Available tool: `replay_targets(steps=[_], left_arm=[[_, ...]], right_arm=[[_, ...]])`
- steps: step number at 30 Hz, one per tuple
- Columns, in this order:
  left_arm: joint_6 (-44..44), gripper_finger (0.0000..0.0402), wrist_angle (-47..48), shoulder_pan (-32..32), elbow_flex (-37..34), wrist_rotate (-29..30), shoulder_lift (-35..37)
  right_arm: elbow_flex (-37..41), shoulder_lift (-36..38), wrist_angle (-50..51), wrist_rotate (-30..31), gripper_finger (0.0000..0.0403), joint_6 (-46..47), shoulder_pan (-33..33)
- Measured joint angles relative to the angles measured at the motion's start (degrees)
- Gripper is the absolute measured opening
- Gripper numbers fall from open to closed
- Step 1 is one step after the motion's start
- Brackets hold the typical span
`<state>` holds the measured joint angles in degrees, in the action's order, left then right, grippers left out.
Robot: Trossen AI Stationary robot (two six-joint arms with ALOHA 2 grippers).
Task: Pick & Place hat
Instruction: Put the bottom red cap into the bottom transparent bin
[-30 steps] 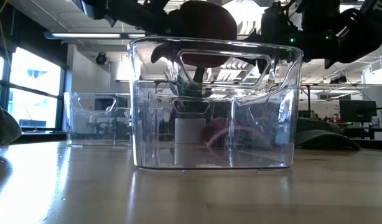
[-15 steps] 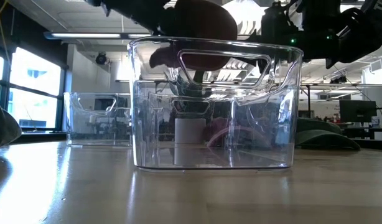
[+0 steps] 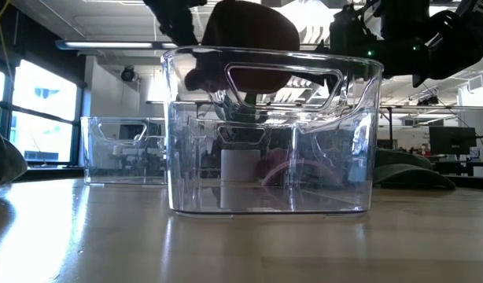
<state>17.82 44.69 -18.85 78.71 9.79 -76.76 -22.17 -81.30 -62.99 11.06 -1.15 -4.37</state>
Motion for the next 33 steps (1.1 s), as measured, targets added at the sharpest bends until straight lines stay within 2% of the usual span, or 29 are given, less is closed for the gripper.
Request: replay_targets(steps=[5,10,12,17,20,22,28,33], left_arm=[[-3.07,0.0259,0.56,-1.60,-1.82,0.45,3.57],[-4.64,0.0260,0.93,-1.39,-1.94,-6.71,8.38],[-4.77,0.0260,1.95,-1.40,-1.94,-7.42,10.03],[-3.10,0.0260,4.64,-1.41,-2.85,-1.63,11.95],[1.96,0.0260,1.65,-1.47,-6.76,0.93,11.85],[4.71,0.0260,-3.52,-1.77,-10.15,0.96,11.77],[6.38,0.0260,-24.34,-6.13,-18.74,-8.09,11.42],[5.88,0.0243,-30.39,-11.55,-21.36,-21.79,11.29]], right_arm=[[0.00,0.00,0.41,0.38,0.0012,0.00,-0.03],[0.00,0.00,0.71,-0.07,0.0014,-0.37,0.01],[0.00,0.00,0.93,-0.05,0.0014,-0.37,-0.01],[0.00,0.00,1.08,-0.03,0.0012,-0.39,-0.01],[0.00,0.00,1.09,-0.10,0.0014,-0.39,-0.01],[0.00,0.00,1.08,-0.53,0.0015,-0.39,-0.01],[0.00,0.00,1.08,-1.52,0.0011,-0.39,-0.01],[0.00,0.00,1.06,-2.82,0.0016,-0.62,-0.01]])
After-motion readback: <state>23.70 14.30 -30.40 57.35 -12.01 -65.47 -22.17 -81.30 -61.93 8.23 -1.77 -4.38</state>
